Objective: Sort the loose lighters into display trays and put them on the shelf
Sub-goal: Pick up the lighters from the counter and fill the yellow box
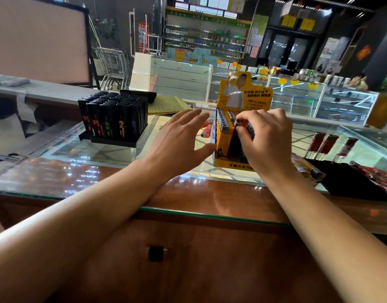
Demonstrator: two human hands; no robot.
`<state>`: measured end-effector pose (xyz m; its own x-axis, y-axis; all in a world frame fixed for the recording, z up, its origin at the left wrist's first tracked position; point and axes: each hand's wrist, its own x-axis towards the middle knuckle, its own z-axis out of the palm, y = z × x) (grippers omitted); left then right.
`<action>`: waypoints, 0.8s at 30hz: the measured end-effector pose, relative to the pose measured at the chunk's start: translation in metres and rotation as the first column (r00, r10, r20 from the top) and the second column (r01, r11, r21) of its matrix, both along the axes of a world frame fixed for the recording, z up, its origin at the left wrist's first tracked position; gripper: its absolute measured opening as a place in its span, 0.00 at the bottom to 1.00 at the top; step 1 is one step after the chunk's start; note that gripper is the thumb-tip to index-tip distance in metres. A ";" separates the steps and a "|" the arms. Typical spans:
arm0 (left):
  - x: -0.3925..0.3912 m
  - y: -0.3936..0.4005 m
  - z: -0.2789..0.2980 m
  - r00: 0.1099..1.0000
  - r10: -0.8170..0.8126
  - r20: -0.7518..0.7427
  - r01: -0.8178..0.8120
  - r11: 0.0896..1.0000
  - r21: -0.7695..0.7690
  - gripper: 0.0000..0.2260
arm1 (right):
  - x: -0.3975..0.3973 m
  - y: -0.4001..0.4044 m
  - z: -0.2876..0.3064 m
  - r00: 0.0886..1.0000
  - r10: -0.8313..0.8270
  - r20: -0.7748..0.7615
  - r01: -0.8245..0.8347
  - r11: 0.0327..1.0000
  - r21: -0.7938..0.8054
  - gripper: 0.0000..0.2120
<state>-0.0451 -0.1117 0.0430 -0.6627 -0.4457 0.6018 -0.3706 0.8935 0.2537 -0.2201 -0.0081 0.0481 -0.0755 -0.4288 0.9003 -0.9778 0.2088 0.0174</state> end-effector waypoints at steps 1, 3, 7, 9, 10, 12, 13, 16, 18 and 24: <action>0.001 0.000 0.000 1.000 0.005 0.002 -0.005 1.000 0.004 0.32 | 0.001 -0.002 0.000 1.000 -0.022 -0.015 0.022 1.000 0.008 0.08; 0.002 -0.001 0.001 1.000 0.013 0.008 -0.014 1.000 0.017 0.32 | 0.002 -0.005 0.000 0.998 -0.063 -0.032 0.063 0.998 0.004 0.07; 0.003 -0.003 0.001 1.000 0.014 0.011 -0.015 0.999 0.044 0.32 | -0.003 -0.006 0.000 0.993 -0.119 -0.025 0.121 0.990 0.069 0.09; 0.004 -0.004 0.001 1.000 0.020 0.016 -0.021 0.998 0.054 0.32 | -0.005 -0.005 -0.003 0.991 -0.133 -0.020 0.134 0.983 0.127 0.13; 0.004 -0.004 0.001 1.000 0.023 0.018 -0.024 0.998 0.059 0.32 | -0.006 -0.004 -0.003 0.990 -0.137 -0.013 0.138 0.979 0.150 0.15; 0.004 -0.005 0.001 1.000 0.026 0.017 -0.027 0.998 0.064 0.32 | -0.006 -0.002 -0.002 0.990 -0.138 0.009 0.134 0.974 0.182 0.17; 0.004 -0.005 0.000 1.000 0.024 0.016 -0.025 0.997 0.068 0.32 | -0.006 -0.001 -0.002 0.990 -0.138 0.016 0.132 0.972 0.196 0.18; 0.005 -0.006 0.000 1.000 0.028 0.014 -0.029 0.996 0.079 0.31 | -0.006 0.000 0.000 0.990 -0.138 0.023 0.127 0.960 0.251 0.20; 0.005 -0.008 0.001 0.999 0.033 0.035 -0.036 0.997 0.067 0.30 | -0.005 -0.001 0.003 0.992 -0.123 0.035 0.108 0.955 0.276 0.20; 0.000 -0.023 0.006 0.988 0.042 0.151 -0.046 0.999 0.023 0.28 | -0.002 0.001 0.020 0.993 0.015 0.115 -0.036 0.984 0.177 0.19</action>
<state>-0.0448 -0.1344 0.0493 -0.7238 -0.4911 0.4848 -0.4455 0.8690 0.2153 -0.2220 -0.0071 0.0677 -0.1590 -0.5846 0.7956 -0.9806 0.1871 -0.0584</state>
